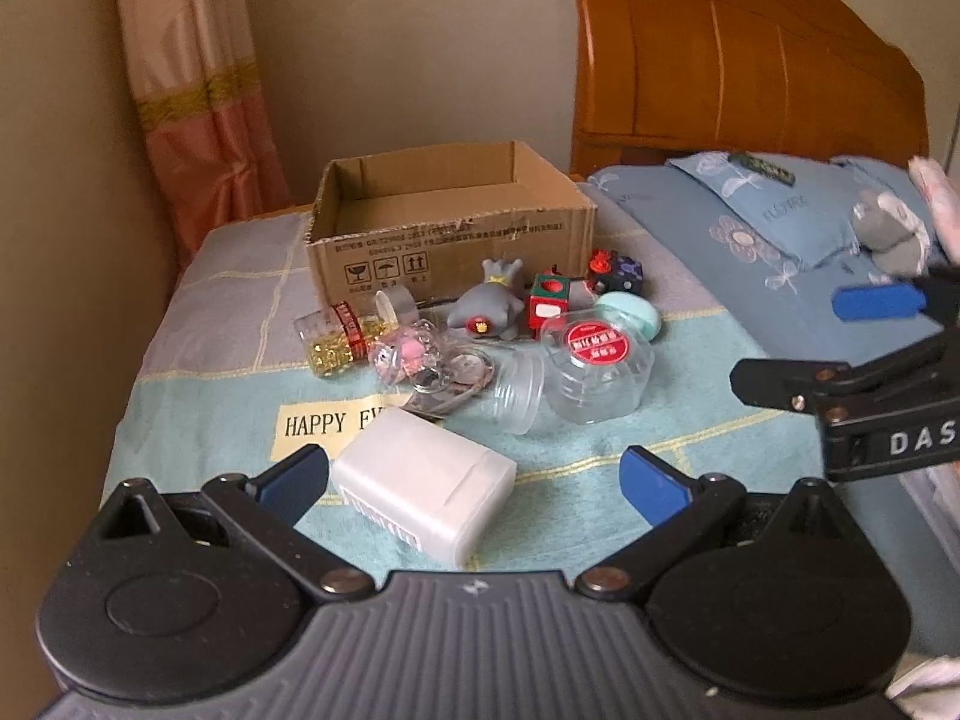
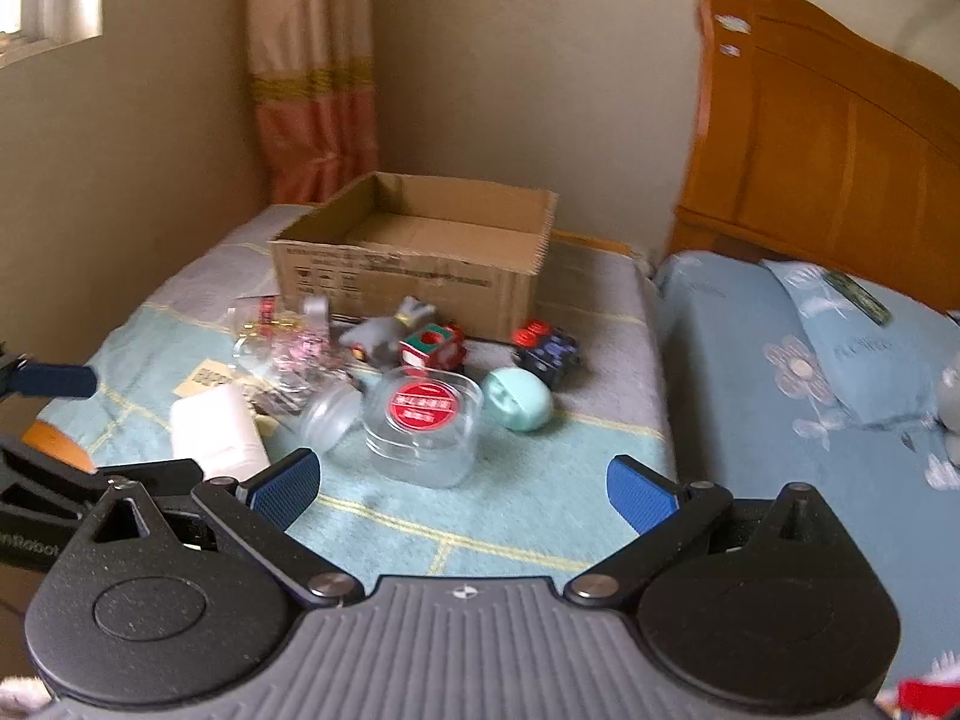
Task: Organize rigid objects
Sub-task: 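Grasp the white plastic box with the left gripper while the right gripper approaches the clear round container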
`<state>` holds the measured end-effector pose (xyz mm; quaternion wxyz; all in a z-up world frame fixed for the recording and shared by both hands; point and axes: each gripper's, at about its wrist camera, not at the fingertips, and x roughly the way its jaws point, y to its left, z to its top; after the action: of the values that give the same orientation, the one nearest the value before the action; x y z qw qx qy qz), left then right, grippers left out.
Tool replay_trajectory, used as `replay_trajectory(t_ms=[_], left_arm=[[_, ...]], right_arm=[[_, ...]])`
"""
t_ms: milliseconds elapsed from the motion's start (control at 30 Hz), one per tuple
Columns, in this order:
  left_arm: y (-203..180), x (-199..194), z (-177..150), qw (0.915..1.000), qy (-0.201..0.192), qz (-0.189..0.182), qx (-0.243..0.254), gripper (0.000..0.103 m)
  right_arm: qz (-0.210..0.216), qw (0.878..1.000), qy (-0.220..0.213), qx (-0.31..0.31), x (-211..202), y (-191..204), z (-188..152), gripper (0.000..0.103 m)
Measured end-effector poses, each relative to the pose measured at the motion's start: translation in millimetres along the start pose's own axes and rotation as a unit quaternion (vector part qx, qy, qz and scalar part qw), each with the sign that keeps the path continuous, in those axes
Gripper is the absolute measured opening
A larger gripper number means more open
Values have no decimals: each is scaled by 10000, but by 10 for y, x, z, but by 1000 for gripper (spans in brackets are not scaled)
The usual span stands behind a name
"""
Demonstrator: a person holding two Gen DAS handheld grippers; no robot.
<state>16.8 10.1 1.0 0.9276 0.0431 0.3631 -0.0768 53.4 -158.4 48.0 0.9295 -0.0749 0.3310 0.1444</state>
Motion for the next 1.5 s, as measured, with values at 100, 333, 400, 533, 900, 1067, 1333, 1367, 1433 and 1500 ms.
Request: replay_trajectory(t_ms=[100, 333, 400, 533, 900, 1067, 1333, 1367, 1433, 1500], left_arm=[[27, 84, -30, 9996, 46, -127, 237, 102], [207, 305, -180, 9985, 229, -98, 483, 102], [279, 388, -235, 9982, 328, -102, 487, 102], [396, 560, -337, 9974, 484, -261, 471, 102], [500, 900, -374, 9931, 547, -723, 740, 102], [530, 969, -348, 9903, 423, -969, 899, 102], [492, 1016, -266, 9840, 361, -1111, 1348, 101], [482, 1018, -259, 9834, 345, -1104, 1397, 101], [466, 1019, -244, 9822, 327, -1127, 1468, 98], [455, 1021, -233, 9814, 317, -1150, 1505, 95]], right_arm=[[172, 9997, 2, -186, 102, -31, -40, 103], [517, 9974, 289, -406, 436, -96, -179, 103], [593, 9966, 436, -382, 549, -120, -227, 103], [646, 9943, 712, -471, 751, -123, -322, 103], [697, 9899, 1074, -607, 1109, -143, -413, 103], [807, 9896, 1004, -633, 1206, -168, -353, 103], [901, 9894, 901, -701, 1398, -134, -208, 103], [903, 9894, 889, -702, 1428, -112, -184, 103], [893, 9898, 864, -693, 1480, -65, -143, 103], [853, 9907, 823, -665, 1531, -14, -109, 103]])
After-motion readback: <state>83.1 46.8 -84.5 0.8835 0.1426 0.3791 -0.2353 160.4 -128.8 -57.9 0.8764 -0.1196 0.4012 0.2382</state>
